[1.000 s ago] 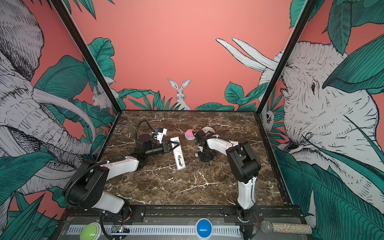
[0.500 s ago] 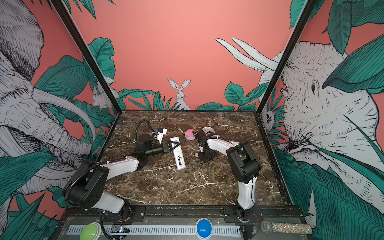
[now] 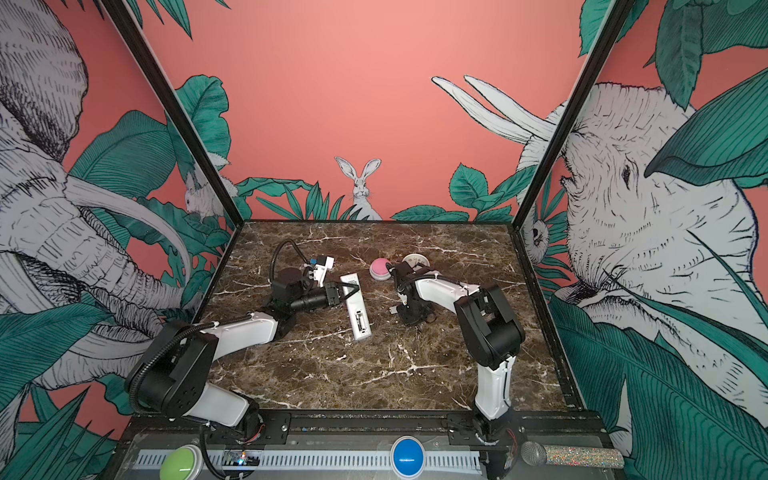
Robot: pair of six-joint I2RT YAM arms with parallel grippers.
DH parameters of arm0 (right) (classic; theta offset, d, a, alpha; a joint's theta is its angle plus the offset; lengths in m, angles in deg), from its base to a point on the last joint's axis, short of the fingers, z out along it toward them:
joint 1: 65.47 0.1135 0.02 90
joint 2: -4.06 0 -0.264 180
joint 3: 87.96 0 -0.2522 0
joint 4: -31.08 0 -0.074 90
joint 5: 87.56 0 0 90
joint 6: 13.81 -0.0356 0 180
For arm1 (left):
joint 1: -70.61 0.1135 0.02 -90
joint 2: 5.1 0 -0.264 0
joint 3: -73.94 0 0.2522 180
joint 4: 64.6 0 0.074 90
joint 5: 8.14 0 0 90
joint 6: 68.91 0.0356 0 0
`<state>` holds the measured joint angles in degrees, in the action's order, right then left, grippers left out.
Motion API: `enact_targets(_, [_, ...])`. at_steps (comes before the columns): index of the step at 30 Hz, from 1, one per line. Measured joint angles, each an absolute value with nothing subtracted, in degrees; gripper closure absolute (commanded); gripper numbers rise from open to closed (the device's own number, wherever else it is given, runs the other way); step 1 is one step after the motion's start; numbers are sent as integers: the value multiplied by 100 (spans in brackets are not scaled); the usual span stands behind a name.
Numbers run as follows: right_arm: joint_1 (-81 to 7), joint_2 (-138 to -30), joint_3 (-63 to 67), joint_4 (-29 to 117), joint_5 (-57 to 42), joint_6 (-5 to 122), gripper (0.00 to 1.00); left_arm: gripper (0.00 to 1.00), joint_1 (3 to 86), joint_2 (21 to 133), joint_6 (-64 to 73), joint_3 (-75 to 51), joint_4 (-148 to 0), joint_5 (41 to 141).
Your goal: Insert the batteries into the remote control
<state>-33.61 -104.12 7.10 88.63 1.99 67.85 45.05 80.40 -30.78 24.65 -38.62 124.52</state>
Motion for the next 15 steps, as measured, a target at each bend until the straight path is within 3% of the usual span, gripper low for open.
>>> enact_targets(15, [-2854,-10261,784,8785,195,7511,96,100,4505,8011,-3065,2467,-3886,12450])
